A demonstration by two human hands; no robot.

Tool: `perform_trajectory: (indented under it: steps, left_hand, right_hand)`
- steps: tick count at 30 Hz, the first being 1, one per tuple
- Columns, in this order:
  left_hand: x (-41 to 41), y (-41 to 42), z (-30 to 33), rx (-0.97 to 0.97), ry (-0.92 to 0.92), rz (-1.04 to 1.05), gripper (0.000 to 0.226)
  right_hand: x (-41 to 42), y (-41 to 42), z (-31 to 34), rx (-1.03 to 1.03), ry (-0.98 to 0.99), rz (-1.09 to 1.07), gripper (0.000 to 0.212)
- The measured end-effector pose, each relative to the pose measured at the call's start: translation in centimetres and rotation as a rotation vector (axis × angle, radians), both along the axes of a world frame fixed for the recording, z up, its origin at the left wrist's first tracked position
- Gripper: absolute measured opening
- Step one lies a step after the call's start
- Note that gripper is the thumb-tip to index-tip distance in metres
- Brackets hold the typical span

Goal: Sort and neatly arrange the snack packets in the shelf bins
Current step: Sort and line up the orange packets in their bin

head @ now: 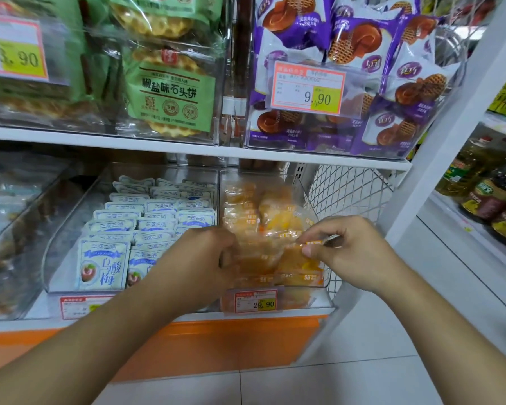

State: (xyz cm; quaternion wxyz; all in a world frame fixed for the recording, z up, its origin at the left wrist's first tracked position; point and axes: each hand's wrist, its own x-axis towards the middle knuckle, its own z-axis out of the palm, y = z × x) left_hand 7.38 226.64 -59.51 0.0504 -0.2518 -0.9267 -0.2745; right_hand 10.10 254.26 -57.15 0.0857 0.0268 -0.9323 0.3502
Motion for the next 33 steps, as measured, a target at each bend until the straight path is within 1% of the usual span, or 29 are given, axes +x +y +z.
perform_trajectory:
  steps: [3, 5, 7, 8, 11, 14, 16, 19, 22, 26, 29, 31, 33]
  left_hand:
    - [-0.1, 0.2, -0.5, -0.019, 0.105, -0.105, 0.014]
    - [-0.1, 0.5, -0.4, -0.014, 0.189, -0.149, 0.018]
    - [-0.4, 0.7, -0.7, -0.017, 0.234, -0.197, 0.022]
    - [-0.7, 0.7, -1.0, -0.050, 0.252, -0.211, 0.021]
    - [-1.3, 0.6, -2.1, -0.240, 0.290, -0.175, 0.013]
    - [-1.0, 0.2, -2.7, -0.344, 0.308, -0.163, 0.025]
    - [-0.7, 0.0, -2.6, -0.372, 0.279, -0.194, 0.034]
    - [-0.4, 0.2, -2.3, -0.366, 0.240, -0.211, 0.046]
    - [-0.4, 0.4, -2.2, -0.344, 0.270, -0.202, 0.044]
    - [-0.4, 0.6, -2.9, -0.442, 0.273, -0.230, 0.041]
    - [-0.3, 0.9, -2.8, -0.485, 0.243, -0.231, 0.044]
    - [-0.4, 1.1, -2.3, -0.496, 0.236, -0.227, 0.046]
    - [-0.6, 1.2, -1.9, -0.425, 0.252, -0.207, 0.039]
  right_hand:
    - [0.2, 0.3, 0.0, 0.191, 0.000, 0.050, 0.013]
    - [0.4, 0.2, 0.1, 0.293, -0.007, 0.046, 0.012]
    - [0.7, 0.1, -0.1, 0.380, -0.003, 0.052, 0.013]
    - [0.9, 0.0, -0.3, 0.426, 0.005, 0.070, 0.015]
    - [1.3, 0.0, -0.9, 0.573, 0.049, 0.156, 0.022]
    - [1.2, 0.4, -1.2, 0.726, -0.006, 0.176, 0.032]
    - [1.4, 0.2, -1.4, 0.731, -0.044, 0.198, 0.030]
    - [1.7, -0.6, -1.5, 0.701, -0.022, 0.221, 0.032]
    - [1.7, -0.8, -1.5, 0.644, -0.005, 0.184, 0.033]
    - [1.7, -0.9, -1.5, 0.718, -0.102, 0.181, 0.031]
    - [1.6, -0.8, -1.4, 0.755, -0.136, 0.175, 0.028]
    - [1.6, -0.7, -1.4, 0.716, -0.114, 0.155, 0.028]
    - [1.5, -0.5, -1.3, 0.616, -0.065, 0.117, 0.029]
